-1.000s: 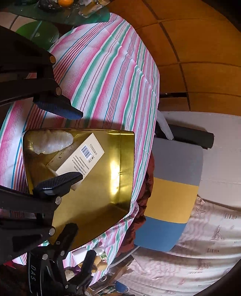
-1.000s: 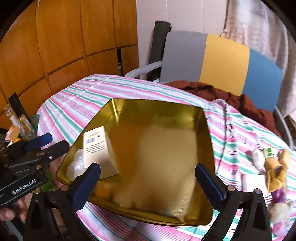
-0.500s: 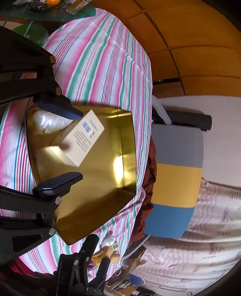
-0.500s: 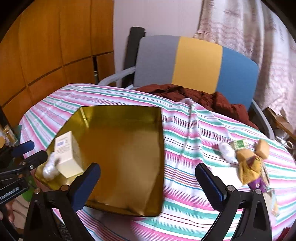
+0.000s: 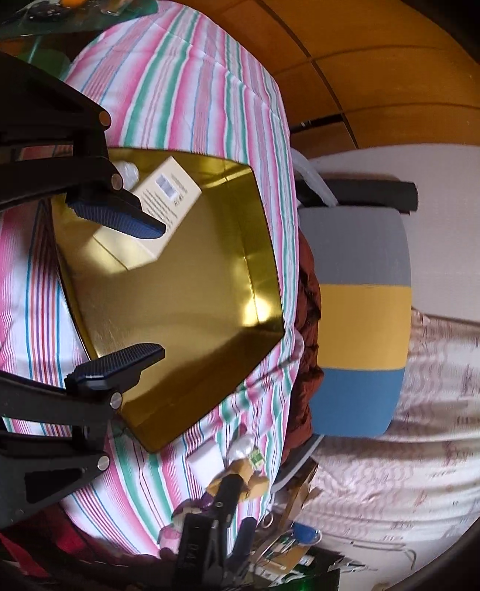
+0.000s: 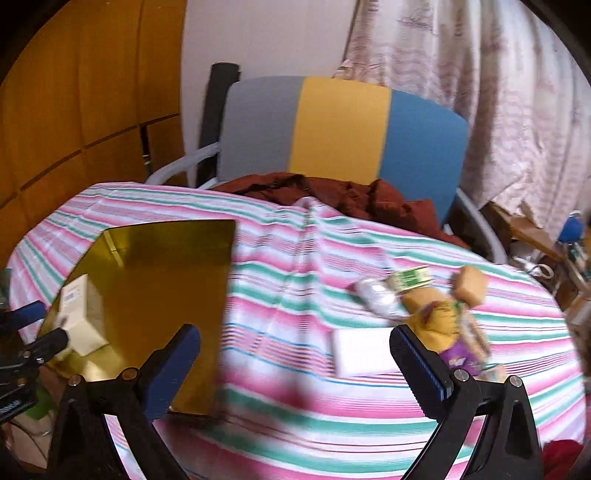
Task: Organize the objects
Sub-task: 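Withdraw both tools from the tray back toward the table items, then grasp the beige knit pouch with the left tool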
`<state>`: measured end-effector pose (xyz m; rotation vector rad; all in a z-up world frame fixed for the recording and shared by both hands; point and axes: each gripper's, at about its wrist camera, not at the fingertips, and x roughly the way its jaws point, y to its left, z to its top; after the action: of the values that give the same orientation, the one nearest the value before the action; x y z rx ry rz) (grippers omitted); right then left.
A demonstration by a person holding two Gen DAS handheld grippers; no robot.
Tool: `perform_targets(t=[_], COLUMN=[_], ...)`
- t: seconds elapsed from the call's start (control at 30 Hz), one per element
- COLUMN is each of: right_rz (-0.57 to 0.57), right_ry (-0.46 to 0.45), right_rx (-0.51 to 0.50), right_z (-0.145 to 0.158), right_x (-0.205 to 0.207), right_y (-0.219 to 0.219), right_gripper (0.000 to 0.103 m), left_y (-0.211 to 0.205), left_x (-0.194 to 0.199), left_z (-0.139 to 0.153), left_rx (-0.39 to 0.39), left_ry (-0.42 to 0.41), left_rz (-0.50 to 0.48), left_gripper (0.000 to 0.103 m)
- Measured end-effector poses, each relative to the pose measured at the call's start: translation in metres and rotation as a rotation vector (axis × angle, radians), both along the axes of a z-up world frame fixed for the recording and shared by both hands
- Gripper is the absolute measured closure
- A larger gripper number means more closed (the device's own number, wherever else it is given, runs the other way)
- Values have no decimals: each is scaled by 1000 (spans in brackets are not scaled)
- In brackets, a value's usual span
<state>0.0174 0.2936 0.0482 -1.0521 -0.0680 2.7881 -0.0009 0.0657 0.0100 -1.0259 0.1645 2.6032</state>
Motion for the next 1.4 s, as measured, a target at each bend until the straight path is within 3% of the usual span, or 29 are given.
perform_targets(t=[0.3, 0.4, 0.7, 0.83, 1.03, 1.1, 1.23, 1.4], right_rz=[-224, -343, -701, -732, -688, -678, -670, -657], right_ry=[30, 37, 159, 243, 237, 237, 252, 252], right_rx=[8, -52, -566, -649, -678, -684, -709, -721], right_z=[19, 15, -21, -23, -25, -26, -29, -30], right_x=[32, 49, 115, 131, 125, 124, 126, 125], right_y=[103, 150, 263, 273, 273, 273, 275, 274], right_gripper=[0, 0, 0, 0, 0, 0, 0, 0], left_y=[35, 48, 109, 141, 191, 210, 245, 291], left_x=[0, 2, 7, 5, -1, -5, -10, -8], left_z=[-1, -3, -7, -16, -31, -37, -45, -48], left_rx=[22, 23, 46, 57, 80, 110, 179, 211], left_ry=[-26, -38, -88, -139, -232, -298, -383, -413], left_rz=[-137, -186, -371, -428, -509, -548, -597, -657], left_gripper=[43, 43, 43, 43, 43, 43, 23, 20])
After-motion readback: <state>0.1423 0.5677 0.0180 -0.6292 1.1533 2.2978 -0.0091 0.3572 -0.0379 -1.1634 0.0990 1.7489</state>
